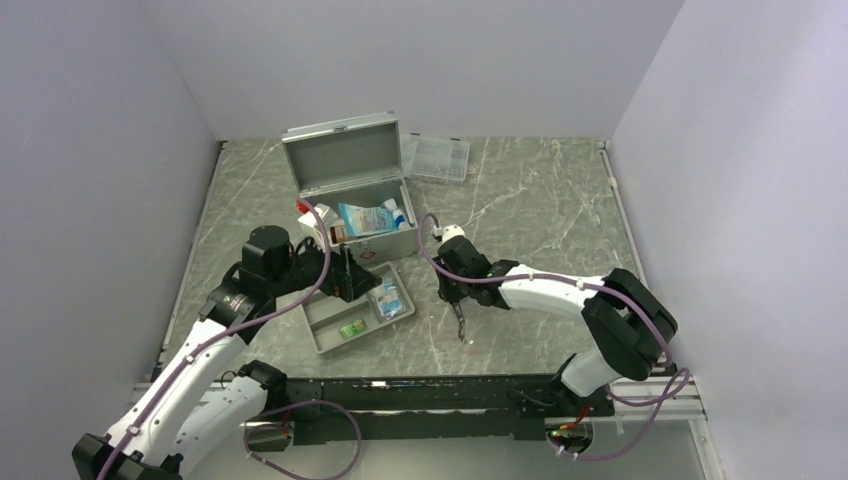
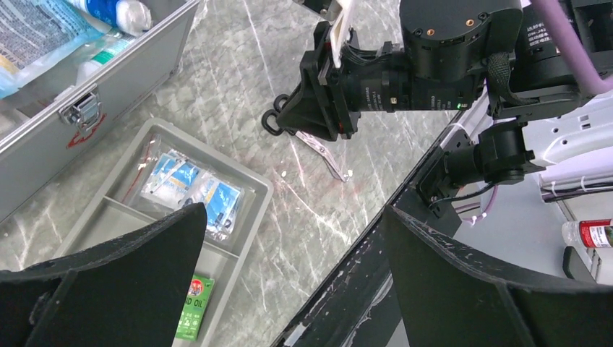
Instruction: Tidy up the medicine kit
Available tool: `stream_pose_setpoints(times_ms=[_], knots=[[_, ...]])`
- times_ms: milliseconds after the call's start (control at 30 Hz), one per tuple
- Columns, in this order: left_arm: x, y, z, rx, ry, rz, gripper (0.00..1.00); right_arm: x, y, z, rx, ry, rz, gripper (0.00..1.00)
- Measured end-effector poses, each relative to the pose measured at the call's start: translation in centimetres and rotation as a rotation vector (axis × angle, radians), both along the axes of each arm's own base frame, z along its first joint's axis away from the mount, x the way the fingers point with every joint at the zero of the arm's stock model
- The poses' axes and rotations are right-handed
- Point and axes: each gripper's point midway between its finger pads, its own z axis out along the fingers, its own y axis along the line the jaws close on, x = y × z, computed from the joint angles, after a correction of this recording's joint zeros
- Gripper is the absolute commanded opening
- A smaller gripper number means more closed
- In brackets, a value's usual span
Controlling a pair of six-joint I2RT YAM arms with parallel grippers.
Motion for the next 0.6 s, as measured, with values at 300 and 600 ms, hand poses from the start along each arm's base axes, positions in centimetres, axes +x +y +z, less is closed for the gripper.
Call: stream_pose_setpoints(times_ms=[300,600], knots=[[0.0,-0.8,-0.1,-0.044,0.022,-0.024,0.98,0.1,-1.3,1.2,-0.003,-0.017,-0.080,0.43],[-0.2,-1.9,-1.0,-0.085,0.096,-0.063,0.99,0.6,-5.0,-0.2,-0.033,0.039,-0.217,0.41]])
